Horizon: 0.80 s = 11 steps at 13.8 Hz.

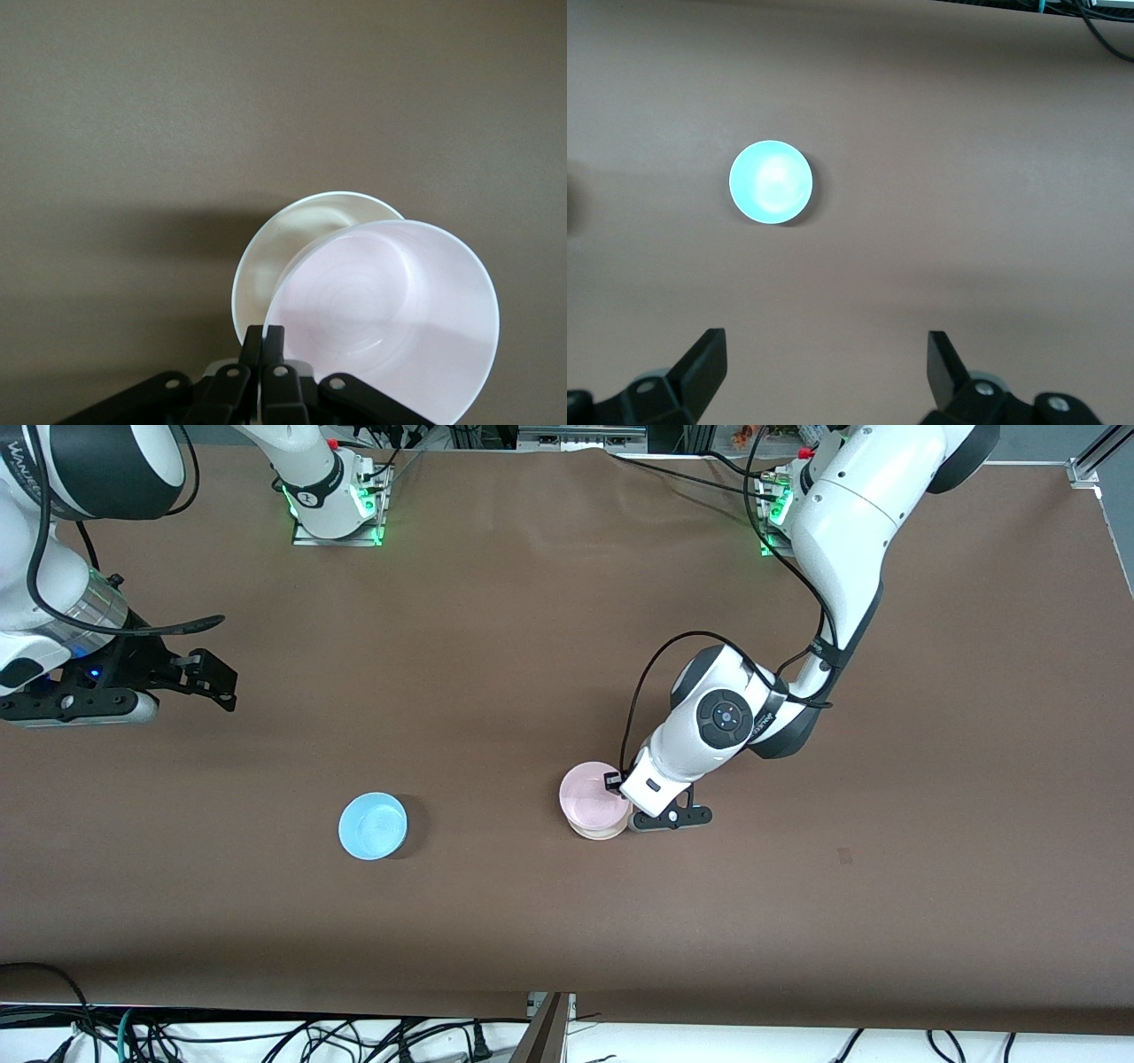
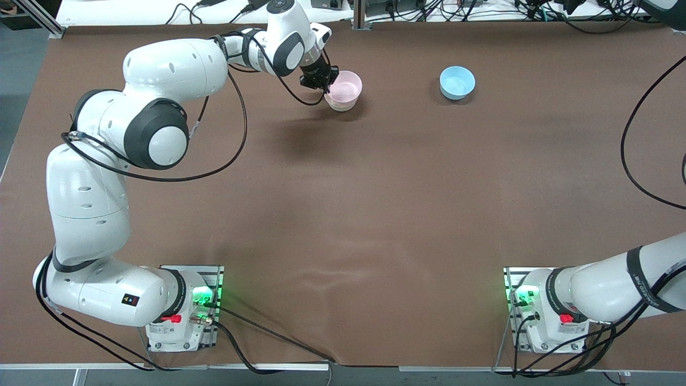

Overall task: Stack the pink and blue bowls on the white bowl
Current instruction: 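Lower the pink bowl into the white bowl and open the left gripper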

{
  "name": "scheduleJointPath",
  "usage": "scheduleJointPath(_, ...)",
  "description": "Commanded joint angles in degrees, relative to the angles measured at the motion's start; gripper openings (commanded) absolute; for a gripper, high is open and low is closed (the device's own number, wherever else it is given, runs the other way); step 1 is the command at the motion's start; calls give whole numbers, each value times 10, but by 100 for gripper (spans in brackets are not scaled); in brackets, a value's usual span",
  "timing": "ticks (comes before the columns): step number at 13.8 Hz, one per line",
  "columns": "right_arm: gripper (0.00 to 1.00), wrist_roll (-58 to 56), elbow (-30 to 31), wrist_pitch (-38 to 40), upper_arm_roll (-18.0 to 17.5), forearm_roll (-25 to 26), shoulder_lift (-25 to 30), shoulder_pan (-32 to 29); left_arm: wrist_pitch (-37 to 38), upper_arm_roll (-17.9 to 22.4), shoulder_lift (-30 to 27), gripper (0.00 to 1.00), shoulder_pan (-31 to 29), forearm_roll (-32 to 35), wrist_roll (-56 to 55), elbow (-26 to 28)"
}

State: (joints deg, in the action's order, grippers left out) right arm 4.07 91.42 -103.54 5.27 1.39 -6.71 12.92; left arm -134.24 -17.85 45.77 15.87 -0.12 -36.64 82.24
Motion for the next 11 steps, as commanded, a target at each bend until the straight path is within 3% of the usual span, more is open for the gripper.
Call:
scheduleJointPath(1,100,-3,-5,-1,-2,2,0,-2,0,5,6,0,1,16,-1,-13)
scheduleJointPath(11,100,-2,-5,-1,-3,9,0,1,-1,13,17,0,3,18,-1,-13)
